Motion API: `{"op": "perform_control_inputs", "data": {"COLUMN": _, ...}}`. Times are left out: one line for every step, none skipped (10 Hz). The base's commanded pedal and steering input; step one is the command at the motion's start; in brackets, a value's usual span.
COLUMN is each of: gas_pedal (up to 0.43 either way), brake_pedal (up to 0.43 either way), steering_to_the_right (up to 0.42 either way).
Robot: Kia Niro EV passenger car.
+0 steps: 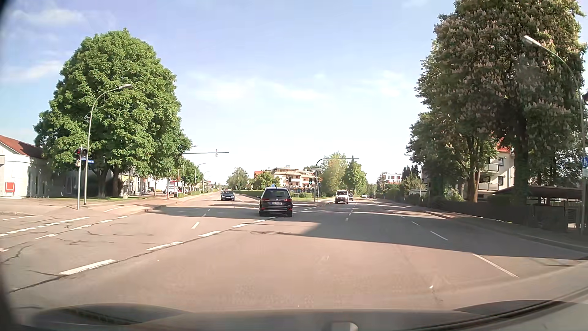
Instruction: Follow the waypoints while adhering to traffic rules and regulations
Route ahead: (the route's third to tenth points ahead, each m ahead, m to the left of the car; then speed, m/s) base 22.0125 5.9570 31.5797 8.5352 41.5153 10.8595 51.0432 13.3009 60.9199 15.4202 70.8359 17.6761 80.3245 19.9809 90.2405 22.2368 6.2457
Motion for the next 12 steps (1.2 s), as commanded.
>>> {"op": "perform_control_inputs", "data": {"gas_pedal": 0.28, "brake_pedal": 0.0, "steering_to_the_right": -0.027}}
{"op": "perform_control_inputs", "data": {"gas_pedal": 0.28, "brake_pedal": 0.0, "steering_to_the_right": -0.027}}
{"op": "perform_control_inputs", "data": {"gas_pedal": 0.268, "brake_pedal": 0.0, "steering_to_the_right": -0.027}}
{"op": "perform_control_inputs", "data": {"gas_pedal": 0.268, "brake_pedal": 0.0, "steering_to_the_right": -0.027}}
{"op": "perform_control_inputs", "data": {"gas_pedal": 0.268, "brake_pedal": 0.0, "steering_to_the_right": -0.027}}
{"op": "perform_control_inputs", "data": {"gas_pedal": 0.268, "brake_pedal": 0.0, "steering_to_the_right": -0.027}}
{"op": "perform_control_inputs", "data": {"gas_pedal": 0.268, "brake_pedal": 0.0, "steering_to_the_right": -0.027}}
{"op": "perform_control_inputs", "data": {"gas_pedal": 0.248, "brake_pedal": 0.0, "steering_to_the_right": -0.027}}
{"op": "perform_control_inputs", "data": {"gas_pedal": 0.228, "brake_pedal": 0.0, "steering_to_the_right": -0.028}}
{"op": "perform_control_inputs", "data": {"gas_pedal": 0.22, "brake_pedal": 0.0, "steering_to_the_right": -0.029}}
{"op": "perform_control_inputs", "data": {"gas_pedal": 0.22, "brake_pedal": 0.0, "steering_to_the_right": -0.03}}
{"op": "perform_control_inputs", "data": {"gas_pedal": 0.209, "brake_pedal": 0.0, "steering_to_the_right": -0.03}}
